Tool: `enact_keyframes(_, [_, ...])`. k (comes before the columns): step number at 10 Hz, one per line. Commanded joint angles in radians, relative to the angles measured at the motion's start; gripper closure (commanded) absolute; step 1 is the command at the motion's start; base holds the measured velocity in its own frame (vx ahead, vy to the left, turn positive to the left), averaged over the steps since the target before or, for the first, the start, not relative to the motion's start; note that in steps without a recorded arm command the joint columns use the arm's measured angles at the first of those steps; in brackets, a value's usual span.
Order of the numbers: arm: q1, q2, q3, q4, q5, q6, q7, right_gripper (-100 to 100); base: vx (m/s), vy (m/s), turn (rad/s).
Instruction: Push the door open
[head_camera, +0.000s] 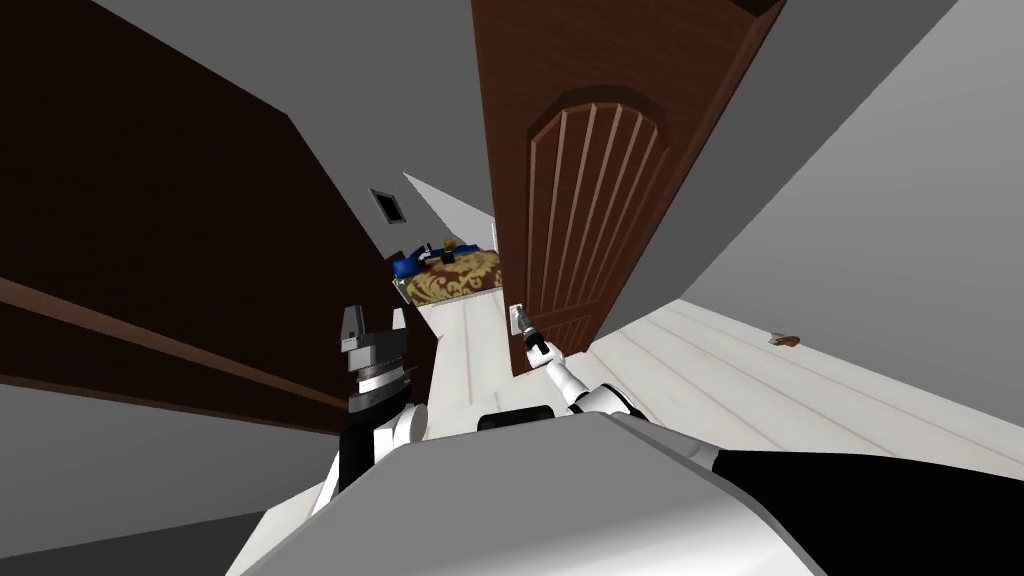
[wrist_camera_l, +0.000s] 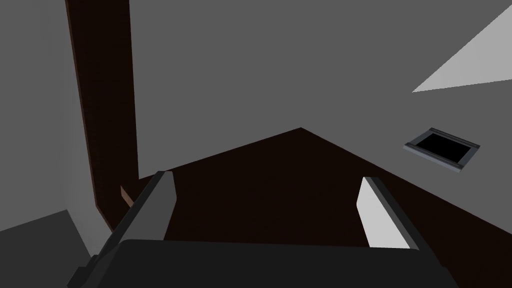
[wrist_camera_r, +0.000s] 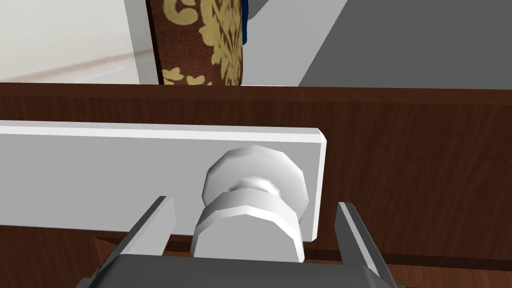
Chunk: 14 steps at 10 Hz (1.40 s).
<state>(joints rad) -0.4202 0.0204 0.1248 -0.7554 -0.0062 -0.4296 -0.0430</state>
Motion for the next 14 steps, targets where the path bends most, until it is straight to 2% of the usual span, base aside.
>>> enact_keyframes(1, [0.0, -0.001, 0.0, 0.001, 0.0, -0.001, 0.0, 100, -0.009, -0.003, -0.005])
enact_keyframes(6, [0.0, -0.001, 0.0, 0.001, 0.0, -0.001, 0.0, 100, -0.015, -0.005, 0.001])
enact_keyframes(7, [0.002, -0.017, -0.012, 0.003, -0.003, 0.001, 0.005, 100, 0.106, 0.054, -0.028])
enact_keyframes(12, [0.002, -0.057, -0.06, 0.007, -0.016, 0.0, 0.017, 100, 0.179, 0.135, -0.059])
enact_keyframes(13, [0.002, -0.057, -0.06, 0.007, -0.016, 0.0, 0.017, 100, 0.142, 0.068, -0.038])
enact_keyframes(14, [0.002, -0.069, -0.079, 0.008, -0.021, 0.0, 0.022, 100, 0.156, 0.07, -0.047])
